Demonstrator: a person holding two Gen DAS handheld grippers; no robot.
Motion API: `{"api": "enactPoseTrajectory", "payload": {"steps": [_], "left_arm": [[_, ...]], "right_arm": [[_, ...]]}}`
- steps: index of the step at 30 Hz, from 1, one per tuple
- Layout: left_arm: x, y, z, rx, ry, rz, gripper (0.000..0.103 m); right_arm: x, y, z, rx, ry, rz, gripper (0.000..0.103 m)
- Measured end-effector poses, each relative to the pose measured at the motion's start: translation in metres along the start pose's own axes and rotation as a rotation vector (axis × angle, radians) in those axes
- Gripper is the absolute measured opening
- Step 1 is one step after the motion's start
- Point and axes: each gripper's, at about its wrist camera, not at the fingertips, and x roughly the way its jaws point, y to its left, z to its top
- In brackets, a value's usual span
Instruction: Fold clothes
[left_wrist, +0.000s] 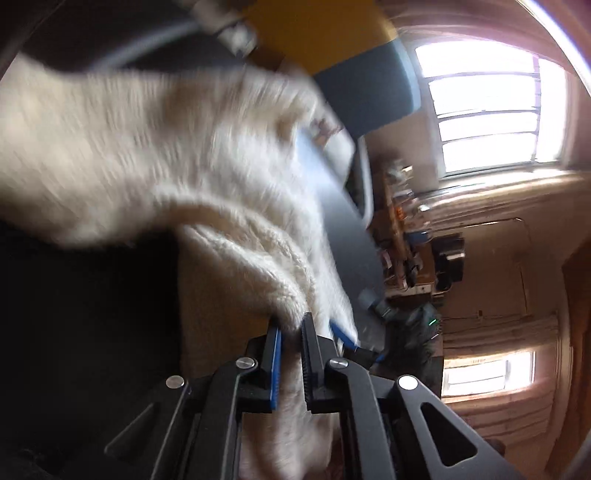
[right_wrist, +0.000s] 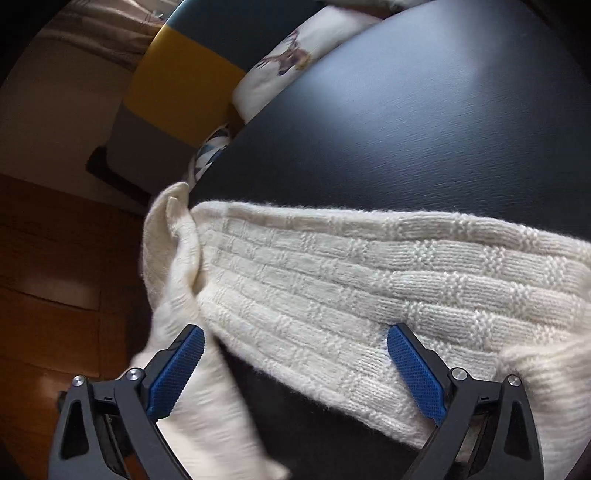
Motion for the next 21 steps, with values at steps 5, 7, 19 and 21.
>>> {"api": "enactPoseTrajectory", "payload": {"steps": [5, 7, 19, 21], "left_arm": [[-0.046, 0.009, 0.024, 0.021, -0.093, 0.057, 0.0], [-0.061, 0.02, 0.03, -0.003, -0.109, 0.084, 0.0], [-0.071, 0.046, 0.022, 0.21, -0.04, 0.244, 0.02], [-0.06, 0.045, 0.018, 0.267, -0.007, 0.262, 0.028]], "right_arm": [[-0.024, -0.016, -0.006, 0.0, -0.057, -0.141, 0.101], [-0.029, -0.016, -0.005, -0.014, -0.068, -0.214, 0.101], [-0.029, 0.075, -0.057, -0.307, -0.039, -0.242, 0.103], [-0.019, 0.081, -0.064, -0.319, -0.01, -0.236, 0.103]]}}
